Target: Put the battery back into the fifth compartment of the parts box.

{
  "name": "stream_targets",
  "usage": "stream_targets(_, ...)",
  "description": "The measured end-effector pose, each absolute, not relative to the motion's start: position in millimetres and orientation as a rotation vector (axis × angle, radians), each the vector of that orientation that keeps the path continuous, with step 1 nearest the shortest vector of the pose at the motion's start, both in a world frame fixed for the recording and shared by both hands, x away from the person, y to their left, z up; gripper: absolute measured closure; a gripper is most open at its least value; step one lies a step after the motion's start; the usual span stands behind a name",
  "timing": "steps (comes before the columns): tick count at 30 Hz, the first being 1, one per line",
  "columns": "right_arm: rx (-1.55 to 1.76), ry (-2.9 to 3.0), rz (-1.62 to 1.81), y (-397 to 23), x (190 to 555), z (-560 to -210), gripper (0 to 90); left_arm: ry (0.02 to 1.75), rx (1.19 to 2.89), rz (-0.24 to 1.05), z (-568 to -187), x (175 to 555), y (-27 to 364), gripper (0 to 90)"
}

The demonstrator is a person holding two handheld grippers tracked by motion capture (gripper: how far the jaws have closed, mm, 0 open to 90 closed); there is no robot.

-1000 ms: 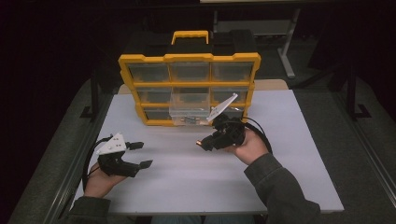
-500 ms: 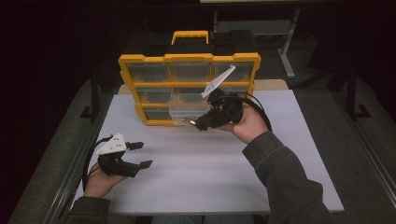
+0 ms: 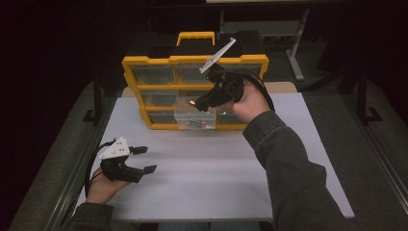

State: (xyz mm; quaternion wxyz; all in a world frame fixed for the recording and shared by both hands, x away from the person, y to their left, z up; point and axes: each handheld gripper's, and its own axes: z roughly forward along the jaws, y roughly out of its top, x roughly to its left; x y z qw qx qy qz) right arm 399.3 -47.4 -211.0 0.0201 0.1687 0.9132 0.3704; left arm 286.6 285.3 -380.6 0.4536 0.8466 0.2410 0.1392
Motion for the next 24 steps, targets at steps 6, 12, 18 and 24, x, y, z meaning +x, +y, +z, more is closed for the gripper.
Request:
stream_targets(6, 0.559, 2.815, 1.129, -41.6, 414.7, -205.8, 76.3, 0.597, 2.094, 0.342, -380.3, 286.7, 285.9, 25.0)
stream_targets(12, 0.596, 2.812, 1.078, -34.2, 428.0, -210.2, 76.4, 0.595, 2.086, 0.344, -380.4, 286.4, 286.0, 25.0)
stream_targets(18, 0.624, 2.815, 1.027, -29.9, 438.7, -219.5, 76.4, 0.587, 2.079, 0.352, -380.8, 287.2, 286.5, 25.0)
stream_targets(24, 0.644, 2.813, 0.997, -27.6, 444.0, -225.1, 76.3, 0.592, 2.079, 0.351, -380.5, 287.0, 286.9, 25.0)
